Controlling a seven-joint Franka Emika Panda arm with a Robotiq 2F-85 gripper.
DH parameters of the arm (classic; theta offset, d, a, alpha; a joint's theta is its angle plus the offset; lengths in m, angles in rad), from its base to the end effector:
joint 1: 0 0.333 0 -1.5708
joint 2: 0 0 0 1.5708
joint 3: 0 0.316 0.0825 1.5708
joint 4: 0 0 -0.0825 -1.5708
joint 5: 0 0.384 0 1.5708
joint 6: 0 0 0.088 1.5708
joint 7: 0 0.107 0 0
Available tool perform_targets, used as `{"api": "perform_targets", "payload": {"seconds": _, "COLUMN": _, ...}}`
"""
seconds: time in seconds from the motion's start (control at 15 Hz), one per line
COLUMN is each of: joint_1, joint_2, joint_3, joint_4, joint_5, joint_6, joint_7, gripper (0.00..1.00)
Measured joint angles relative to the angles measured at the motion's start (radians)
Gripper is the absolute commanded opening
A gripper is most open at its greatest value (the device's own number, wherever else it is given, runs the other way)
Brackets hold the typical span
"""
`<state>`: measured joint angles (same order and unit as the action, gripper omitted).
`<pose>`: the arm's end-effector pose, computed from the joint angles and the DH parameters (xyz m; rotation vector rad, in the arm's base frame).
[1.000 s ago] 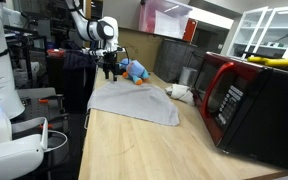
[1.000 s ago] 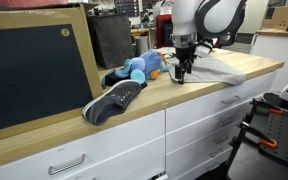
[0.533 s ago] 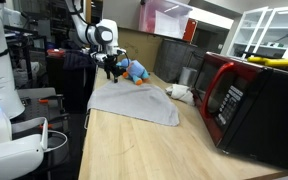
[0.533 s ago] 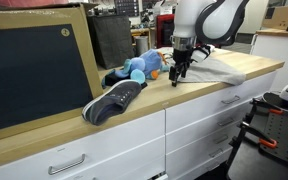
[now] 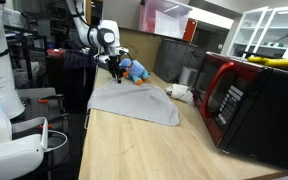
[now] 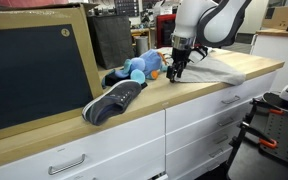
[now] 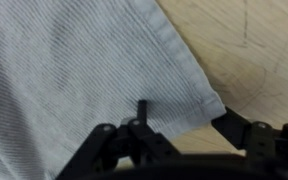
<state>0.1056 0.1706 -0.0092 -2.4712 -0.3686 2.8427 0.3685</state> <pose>0.4917 0.0665 0.2439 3.0256 0.1060 0.3428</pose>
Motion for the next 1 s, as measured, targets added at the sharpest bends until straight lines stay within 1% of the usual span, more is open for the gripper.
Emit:
{"api": "perform_targets", "payload": {"seconds": 0.33, "joint_1": -0.009, "joint_2": -0.008, "joint_3": -0.011, "joint_4": 0.003, "joint_5": 0.0, "joint_6": -0.009, "joint_7": 0.006, "gripper": 0.02}}
{"api": "perform_targets", "payload": {"seconds": 0.4, "joint_1": -0.009, "joint_2": -0.011, "joint_3": -0.014, "joint_4": 0.005, "joint_5": 0.007, "joint_6": -0.017, "joint_7": 0.004, "gripper": 0.0}}
{"api": "perform_targets", "payload": {"seconds": 0.47, "joint_1": -0.009, "joint_2": -0.013, "joint_3": -0.016, "joint_4": 0.009, "joint_5": 0.021, "joint_6": -0.029, "joint_7": -0.001, "gripper": 0.0}}
{"api": "perform_targets", "payload": {"seconds": 0.6, "joint_1": -0.01, "joint_2": -0.015, "joint_3": -0.014, "joint_4": 0.025, "joint_5": 0.085, "joint_6": -0.078, "joint_7": -0.056, "gripper": 0.0}}
{"api": "perform_targets", "payload": {"seconds": 0.8, "joint_1": -0.025, "joint_2": -0.013, "joint_3": -0.008, "joint_4": 0.07, "joint_5": 0.192, "joint_6": -0.195, "joint_7": -0.164, "gripper": 0.01}}
{"api": "perform_targets", "payload": {"seconds": 1.0, "joint_1": -0.047, "joint_2": -0.008, "joint_3": -0.007, "joint_4": 0.138, "joint_5": 0.252, "joint_6": -0.32, "joint_7": -0.233, "gripper": 0.01}}
